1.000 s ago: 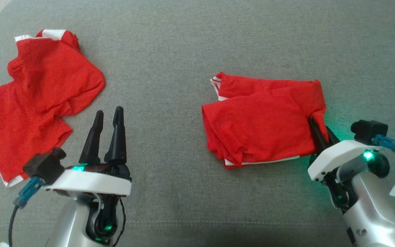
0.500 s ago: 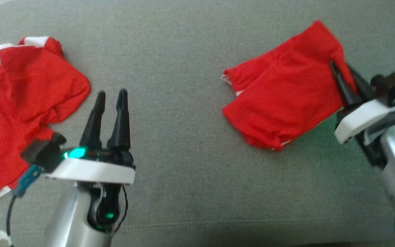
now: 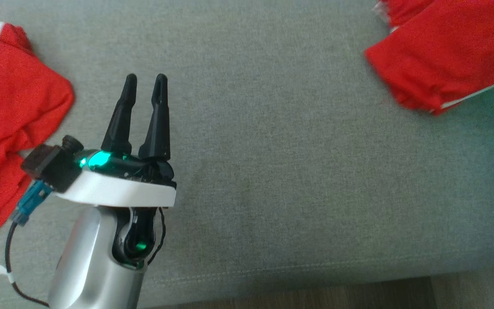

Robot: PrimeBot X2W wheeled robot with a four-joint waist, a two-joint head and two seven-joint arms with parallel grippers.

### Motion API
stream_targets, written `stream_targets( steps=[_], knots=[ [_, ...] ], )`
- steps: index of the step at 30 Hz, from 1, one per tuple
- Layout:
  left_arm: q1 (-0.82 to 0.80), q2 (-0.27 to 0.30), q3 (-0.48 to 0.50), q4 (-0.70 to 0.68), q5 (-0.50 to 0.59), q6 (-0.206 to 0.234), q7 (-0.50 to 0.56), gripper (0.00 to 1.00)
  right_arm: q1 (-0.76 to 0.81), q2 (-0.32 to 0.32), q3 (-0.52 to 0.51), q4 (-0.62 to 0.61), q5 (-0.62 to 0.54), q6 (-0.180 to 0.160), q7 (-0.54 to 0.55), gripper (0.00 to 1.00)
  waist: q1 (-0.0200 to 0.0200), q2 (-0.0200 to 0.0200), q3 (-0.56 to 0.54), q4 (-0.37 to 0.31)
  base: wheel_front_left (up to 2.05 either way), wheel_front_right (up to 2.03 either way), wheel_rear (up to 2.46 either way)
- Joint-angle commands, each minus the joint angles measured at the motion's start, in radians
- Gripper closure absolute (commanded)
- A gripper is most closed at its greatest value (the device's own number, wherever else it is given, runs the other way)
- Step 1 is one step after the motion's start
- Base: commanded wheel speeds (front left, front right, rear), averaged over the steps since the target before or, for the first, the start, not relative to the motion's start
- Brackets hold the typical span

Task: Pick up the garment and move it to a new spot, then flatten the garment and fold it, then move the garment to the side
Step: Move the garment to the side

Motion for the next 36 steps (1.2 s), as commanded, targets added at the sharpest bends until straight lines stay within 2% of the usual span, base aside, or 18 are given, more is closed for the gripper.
stream_targets(
  steps=[1, 4, 7, 9, 17, 18, 19, 20, 28, 36],
  knots=[
    [-0.034, 0.006, 0.022, -0.040, 0.012, -0.006, -0.005, 0.00, -0.040, -0.036, -0.028, 0.009, 0.002, 0.007, 0.000, 1.00, -0.0001, 0.0000, 0.030, -0.009, 0.00, 0.00, 0.00],
    [-0.041, 0.006, 0.022, -0.042, 0.015, -0.006, -0.005, 0.00, -0.081, -0.041, -0.090, 0.079, -0.023, 0.007, -0.001, 1.00, -0.0001, 0.0000, 0.047, -0.009, 0.00, 0.00, 0.00],
    [-0.044, 0.006, 0.021, -0.043, 0.017, -0.006, -0.005, 0.00, -0.113, -0.020, -0.131, 0.129, -0.071, 0.007, 0.005, 1.00, -0.0001, 0.0000, 0.057, -0.008, 0.00, 0.00, 0.00],
    [-0.046, 0.006, 0.021, -0.044, 0.018, -0.006, -0.005, 0.00, -0.147, -0.005, -0.224, 0.194, -0.141, 0.007, -0.008, 1.00, -0.0001, 0.0000, 0.064, -0.005, 0.00, 0.00, 0.00],
    [-0.049, 0.006, 0.024, -0.042, 0.018, -0.006, -0.005, 0.00, -0.169, 0.062, -0.315, 0.243, -0.253, 0.007, -0.027, 0.99, -0.0001, 0.0000, 0.067, -0.005, 0.00, 0.00, 0.00],
    [-0.048, 0.006, 0.024, -0.041, 0.018, -0.006, -0.005, 0.00, -0.168, 0.071, -0.319, 0.243, -0.259, 0.007, -0.027, 0.73, -0.0001, 0.0000, 0.066, -0.005, 0.00, 0.00, 0.00],
    [-0.047, 0.006, 0.025, -0.040, 0.018, -0.006, -0.005, 0.00, -0.167, 0.081, -0.326, 0.244, -0.256, 0.007, -0.024, 0.40, -0.0001, 0.0000, 0.065, -0.006, 0.00, 0.00, 0.00],
    [-0.047, 0.006, 0.025, -0.039, 0.017, -0.006, -0.005, 0.00, -0.167, 0.084, -0.327, 0.242, -0.261, 0.007, -0.025, 0.00, -0.0001, 0.0000, 0.064, -0.007, 0.00, 0.00, 0.00],
    [-0.041, 0.006, 0.025, -0.021, 0.005, -0.006, -0.005, 0.00, -0.176, 0.120, -0.311, 0.177, -0.262, 0.007, -0.034, 0.00, -0.0001, 0.0000, 0.031, -0.008, 0.00, 0.00, 0.00],
    [-0.016, 0.006, 0.035, -0.017, -0.024, -0.006, -0.005, 0.00, -0.121, 0.194, -0.239, 0.023, -0.196, 0.007, -0.044, 0.00, -0.0001, 0.0000, -0.048, 0.016, 0.00, 0.00, 0.00]
  ],
)
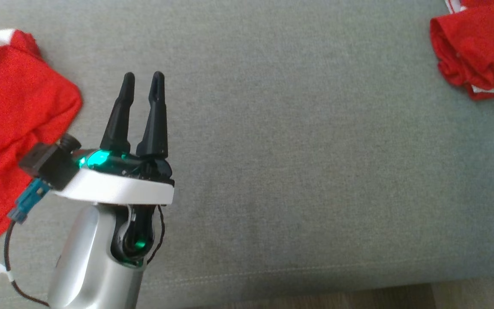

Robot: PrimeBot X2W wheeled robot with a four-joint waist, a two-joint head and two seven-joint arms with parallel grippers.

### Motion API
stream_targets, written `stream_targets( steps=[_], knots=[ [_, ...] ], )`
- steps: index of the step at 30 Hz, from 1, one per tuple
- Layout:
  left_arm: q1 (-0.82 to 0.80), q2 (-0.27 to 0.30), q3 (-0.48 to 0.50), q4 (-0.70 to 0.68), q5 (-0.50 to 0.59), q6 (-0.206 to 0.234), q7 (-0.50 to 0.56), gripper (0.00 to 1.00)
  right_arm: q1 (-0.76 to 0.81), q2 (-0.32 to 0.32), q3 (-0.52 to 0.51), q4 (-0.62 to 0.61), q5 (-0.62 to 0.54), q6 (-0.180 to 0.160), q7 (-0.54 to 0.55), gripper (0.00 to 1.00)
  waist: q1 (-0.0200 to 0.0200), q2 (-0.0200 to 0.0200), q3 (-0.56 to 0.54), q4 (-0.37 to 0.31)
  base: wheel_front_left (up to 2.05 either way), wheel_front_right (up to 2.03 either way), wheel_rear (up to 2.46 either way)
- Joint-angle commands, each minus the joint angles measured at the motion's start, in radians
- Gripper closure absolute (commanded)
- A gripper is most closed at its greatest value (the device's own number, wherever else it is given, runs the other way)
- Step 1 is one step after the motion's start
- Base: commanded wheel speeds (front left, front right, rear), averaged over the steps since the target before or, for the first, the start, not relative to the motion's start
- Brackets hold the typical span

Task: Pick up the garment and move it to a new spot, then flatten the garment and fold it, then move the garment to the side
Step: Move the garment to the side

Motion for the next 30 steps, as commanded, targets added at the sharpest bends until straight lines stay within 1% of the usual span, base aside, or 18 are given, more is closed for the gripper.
stream_targets(
  steps=[1, 7, 9, 11, 14, 20, 26, 30],
  knots=[
    [0.003, 0.008, 0.032, -0.030, -0.007, -0.006, -0.005, 0.00, 0.039, 0.016, 0.028, -0.078, 0.031, 0.007, -0.017, 0.00, 0.0000, 0.0000, -0.039, 0.019, 0.00, 0.00, 0.00],
    [0.034, 0.008, 0.042, -0.022, -0.027, -0.003, -0.005, 0.00, 0.208, 0.067, 0.077, -0.259, 0.103, 0.007, -0.048, 0.00, 0.0000, 0.0000, -0.113, 0.057, 0.00, 0.00, 0.00],
    [0.045, 0.008, 0.040, -0.015, -0.023, 0.000, -0.005, 0.00, 0.272, 0.083, 0.064, -0.313, 0.105, 0.007, -0.062, 0.00, 0.0000, 0.0000, -0.131, 0.070, 0.00, 0.00, 0.00],
    [0.059, 0.008, 0.032, 0.008, 0.016, 0.006, -0.005, 0.00, 0.338, 0.107, 0.056, -0.358, 0.103, 0.007, -0.067, 0.00, 0.0000, 0.0000, -0.149, 0.080, 0.00, 0.00, 0.00],
    [0.083, 0.008, 0.027, 0.043, 0.029, 0.024, -0.005, 0.00, 0.431, 0.152, 0.034, -0.415, 0.098, 0.007, -0.074, 0.00, 0.0000, 0.0000, -0.173, 0.089, 0.00, 0.00, 0.00],
    [0.125, 0.008, 0.049, 0.067, 0.060, 0.035, -0.005, 0.00, 0.599, 0.256, -0.005, -0.535, 0.060, 0.007, -0.116, 0.00, 0.0000, 0.0000, -0.207, 0.099, 0.00, 0.00, 0.00],
    [0.157, 0.008, 0.050, 0.085, 0.102, 0.036, -0.005, 0.00, 0.707, 0.313, -0.022, -0.581, 0.032, 0.007, -0.136, 0.00, 0.0000, 0.0000, -0.230, 0.096, 0.00, 0.00, 0.00],
    [0.175, 0.008, 0.054, 0.079, 0.135, 0.038, -0.005, 0.00, 0.751, 0.334, -0.031, -0.588, 0.011, 0.007, -0.146, 0.00, 0.0000, 0.0000, -0.245, 0.085, 0.00, 0.00, 0.00]
  ],
)
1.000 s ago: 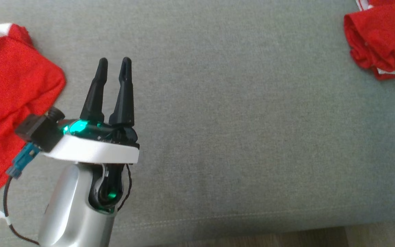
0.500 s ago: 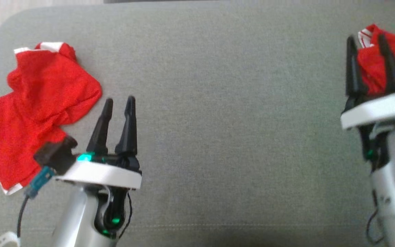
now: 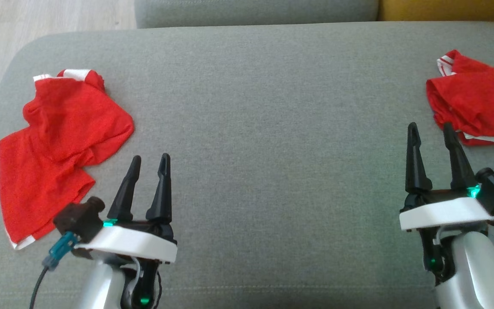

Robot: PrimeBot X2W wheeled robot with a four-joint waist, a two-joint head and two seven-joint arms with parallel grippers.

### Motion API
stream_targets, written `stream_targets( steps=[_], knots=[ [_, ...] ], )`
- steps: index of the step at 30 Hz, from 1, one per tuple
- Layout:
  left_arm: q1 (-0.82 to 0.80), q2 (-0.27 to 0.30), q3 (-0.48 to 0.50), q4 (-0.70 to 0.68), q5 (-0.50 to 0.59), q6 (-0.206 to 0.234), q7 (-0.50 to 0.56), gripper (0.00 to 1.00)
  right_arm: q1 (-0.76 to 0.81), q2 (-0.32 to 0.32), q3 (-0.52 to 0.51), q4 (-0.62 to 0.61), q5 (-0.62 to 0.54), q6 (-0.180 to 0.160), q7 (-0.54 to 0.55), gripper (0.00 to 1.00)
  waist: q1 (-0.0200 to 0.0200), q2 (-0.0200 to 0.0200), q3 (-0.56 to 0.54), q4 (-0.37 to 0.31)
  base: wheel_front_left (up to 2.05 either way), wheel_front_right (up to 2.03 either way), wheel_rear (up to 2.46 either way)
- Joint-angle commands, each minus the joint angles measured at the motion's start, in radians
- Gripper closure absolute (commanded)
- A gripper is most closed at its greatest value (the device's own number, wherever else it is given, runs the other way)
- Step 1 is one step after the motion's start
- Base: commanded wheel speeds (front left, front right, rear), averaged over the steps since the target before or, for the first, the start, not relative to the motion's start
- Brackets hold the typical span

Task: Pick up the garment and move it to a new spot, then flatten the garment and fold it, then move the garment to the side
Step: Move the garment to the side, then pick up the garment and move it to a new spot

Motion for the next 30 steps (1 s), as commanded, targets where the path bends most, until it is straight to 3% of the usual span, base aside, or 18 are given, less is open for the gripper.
stream_targets(
  steps=[1, 14, 30],
  knots=[
    [-0.026, 0.006, 0.034, -0.037, 0.012, 0.002, -0.005, 0.00, -0.022, 0.007, 0.014, -0.040, -0.003, 0.007, -0.012, 0.00, 0.0001, 0.0000, -0.003, -0.004, 0.00, 0.00, 0.00],
    [-0.004, 0.006, 0.062, -0.070, 0.043, 0.020, -0.005, 0.00, 0.001, 0.021, 0.015, -0.040, -0.009, 0.007, -0.026, 0.00, 0.0001, 0.0000, -0.014, -0.017, 0.00, 0.00, 0.00],
    [0.014, 0.006, 0.085, -0.089, 0.007, -0.011, -0.005, 0.00, 0.000, 0.022, 0.033, -0.031, 0.017, 0.007, -0.031, 0.00, 0.0001, 0.0000, -0.008, -0.014, 0.00, 0.00, 0.00]
  ],
)
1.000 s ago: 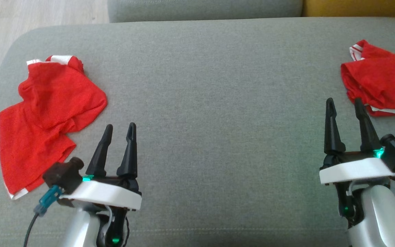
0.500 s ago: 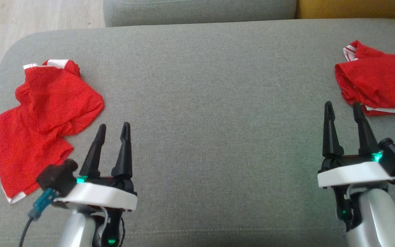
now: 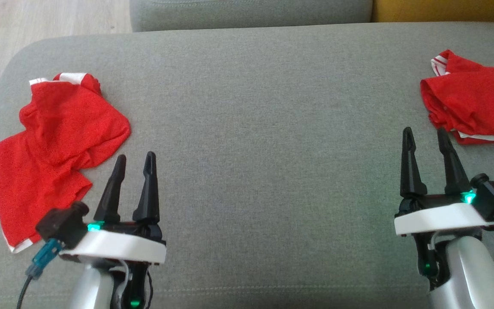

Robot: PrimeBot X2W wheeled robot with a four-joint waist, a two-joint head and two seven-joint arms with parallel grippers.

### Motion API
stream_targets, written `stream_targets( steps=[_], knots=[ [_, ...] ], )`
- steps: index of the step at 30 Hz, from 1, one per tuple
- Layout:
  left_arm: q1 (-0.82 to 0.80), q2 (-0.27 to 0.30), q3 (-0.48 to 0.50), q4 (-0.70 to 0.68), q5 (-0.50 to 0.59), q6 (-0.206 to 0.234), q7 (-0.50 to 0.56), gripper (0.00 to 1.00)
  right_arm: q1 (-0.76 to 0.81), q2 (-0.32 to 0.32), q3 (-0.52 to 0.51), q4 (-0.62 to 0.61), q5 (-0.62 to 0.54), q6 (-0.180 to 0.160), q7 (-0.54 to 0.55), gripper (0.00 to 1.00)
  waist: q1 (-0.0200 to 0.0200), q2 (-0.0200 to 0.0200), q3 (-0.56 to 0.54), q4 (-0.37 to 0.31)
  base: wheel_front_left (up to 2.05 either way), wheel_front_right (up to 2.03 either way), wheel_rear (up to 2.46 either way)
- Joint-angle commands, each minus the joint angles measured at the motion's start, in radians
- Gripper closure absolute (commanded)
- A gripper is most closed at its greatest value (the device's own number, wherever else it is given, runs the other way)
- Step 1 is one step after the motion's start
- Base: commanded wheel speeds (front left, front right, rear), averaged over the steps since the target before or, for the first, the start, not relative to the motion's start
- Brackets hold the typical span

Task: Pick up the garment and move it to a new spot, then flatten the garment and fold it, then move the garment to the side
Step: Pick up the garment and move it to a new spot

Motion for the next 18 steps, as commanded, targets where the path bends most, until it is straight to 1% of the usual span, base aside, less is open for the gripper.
stream_targets(
  steps=[1, 13, 18],
  knots=[
    [-0.018, 0.006, 0.036, -0.026, -0.010, -0.011, -0.005, 0.00, -0.020, 0.003, 0.026, -0.027, 0.003, 0.007, -0.012, 0.00, 0.0001, -0.0001, 0.000, 0.000, 0.00, 0.00, 0.00],
    [-0.015, 0.006, 0.043, -0.022, -0.026, -0.008, -0.005, 0.00, -0.018, 0.003, 0.036, -0.019, -0.001, 0.007, -0.010, 0.00, 0.0001, -0.0001, -0.007, 0.009, 0.00, 0.00, 0.00],
    [-0.017, 0.006, 0.047, -0.027, -0.034, 0.000, -0.005, 0.00, -0.013, 0.003, 0.044, -0.021, -0.004, 0.007, 0.000, 0.00, 0.0001, -0.0001, -0.007, 0.048, 0.00, 0.00, 0.00]
  ],
)
